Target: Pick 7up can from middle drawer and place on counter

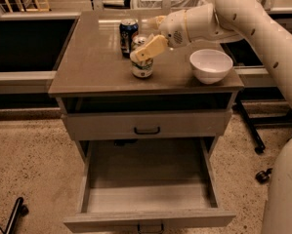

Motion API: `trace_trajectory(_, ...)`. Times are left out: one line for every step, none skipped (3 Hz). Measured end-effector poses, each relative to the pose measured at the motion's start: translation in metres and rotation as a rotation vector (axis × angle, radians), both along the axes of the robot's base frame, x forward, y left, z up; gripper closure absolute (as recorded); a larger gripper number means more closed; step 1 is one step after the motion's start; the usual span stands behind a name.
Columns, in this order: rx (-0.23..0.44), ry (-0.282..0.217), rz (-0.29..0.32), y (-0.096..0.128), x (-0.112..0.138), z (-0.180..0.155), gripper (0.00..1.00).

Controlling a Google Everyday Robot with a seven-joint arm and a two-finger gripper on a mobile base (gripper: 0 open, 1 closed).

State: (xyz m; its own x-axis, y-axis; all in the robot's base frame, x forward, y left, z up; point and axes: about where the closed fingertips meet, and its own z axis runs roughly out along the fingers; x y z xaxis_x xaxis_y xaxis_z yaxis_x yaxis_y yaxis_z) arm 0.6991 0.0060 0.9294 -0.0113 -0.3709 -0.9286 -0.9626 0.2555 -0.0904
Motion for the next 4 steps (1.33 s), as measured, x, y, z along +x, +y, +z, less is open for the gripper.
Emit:
trace_trajectory(0.015, 0.003, 0.024, -0.010, -0.003, -0.008, 0.00)
trace_trajectory(-0.004, -0.074, 0.067, -0.048, -0.015, -0.008, 0.00)
trace_trajectory(-0.049, -0.223, 0.078, -0.094, -0.043, 0.008, 0.00)
trace_trajectory(-0.066, -0.269, 0.074, -0.110, -0.049, 0.009, 0.00)
